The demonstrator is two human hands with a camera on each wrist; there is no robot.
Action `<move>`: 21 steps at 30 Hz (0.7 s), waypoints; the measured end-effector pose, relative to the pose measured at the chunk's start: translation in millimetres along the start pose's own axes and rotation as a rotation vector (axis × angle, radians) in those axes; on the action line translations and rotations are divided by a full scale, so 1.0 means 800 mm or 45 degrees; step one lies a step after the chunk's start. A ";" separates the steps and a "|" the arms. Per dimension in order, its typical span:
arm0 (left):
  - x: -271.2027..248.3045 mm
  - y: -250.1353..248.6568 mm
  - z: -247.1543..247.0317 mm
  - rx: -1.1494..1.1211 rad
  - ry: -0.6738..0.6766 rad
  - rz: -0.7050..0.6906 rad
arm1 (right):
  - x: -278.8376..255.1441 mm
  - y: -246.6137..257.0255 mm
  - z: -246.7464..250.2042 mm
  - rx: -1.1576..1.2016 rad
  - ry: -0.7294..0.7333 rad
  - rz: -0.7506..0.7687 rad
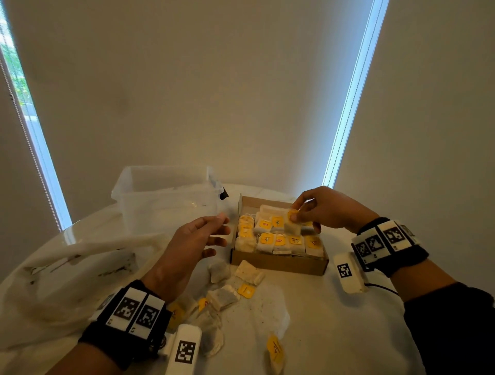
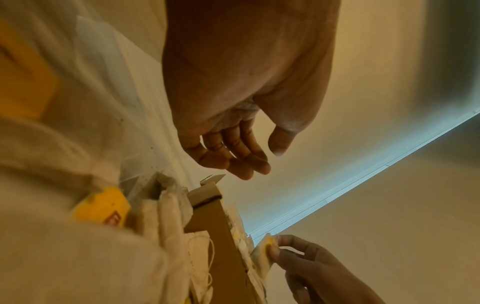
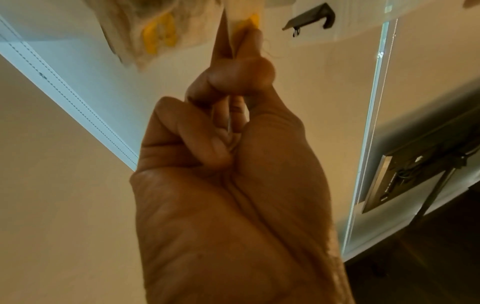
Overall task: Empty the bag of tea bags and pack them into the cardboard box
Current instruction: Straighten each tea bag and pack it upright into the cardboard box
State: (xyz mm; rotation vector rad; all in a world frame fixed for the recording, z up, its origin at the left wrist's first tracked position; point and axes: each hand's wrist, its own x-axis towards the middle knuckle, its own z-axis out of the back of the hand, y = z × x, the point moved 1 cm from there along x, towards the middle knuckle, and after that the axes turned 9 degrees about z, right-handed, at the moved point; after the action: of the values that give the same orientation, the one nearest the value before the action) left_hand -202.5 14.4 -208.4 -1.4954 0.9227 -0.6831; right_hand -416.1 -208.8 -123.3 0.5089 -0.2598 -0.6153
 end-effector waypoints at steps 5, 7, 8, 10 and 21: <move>0.000 0.001 0.000 -0.001 -0.009 -0.005 | 0.018 -0.011 -0.014 -0.090 0.071 -0.048; 0.000 0.001 0.000 0.002 -0.011 -0.003 | 0.023 -0.015 -0.016 -0.155 0.044 -0.041; 0.000 0.001 0.000 0.005 -0.010 0.001 | 0.024 -0.016 -0.017 -0.182 0.031 -0.044; 0.000 0.001 0.000 0.013 -0.009 0.001 | 0.027 -0.019 -0.020 -0.224 0.008 -0.057; -0.001 0.001 0.000 0.016 -0.026 0.022 | 0.018 -0.009 -0.013 -0.221 -0.200 0.071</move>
State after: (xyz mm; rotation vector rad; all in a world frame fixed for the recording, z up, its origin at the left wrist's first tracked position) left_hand -202.9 15.5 -209.0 -1.4792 0.9129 -0.6587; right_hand -404.1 -218.5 -134.9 0.2855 -0.3641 -0.6180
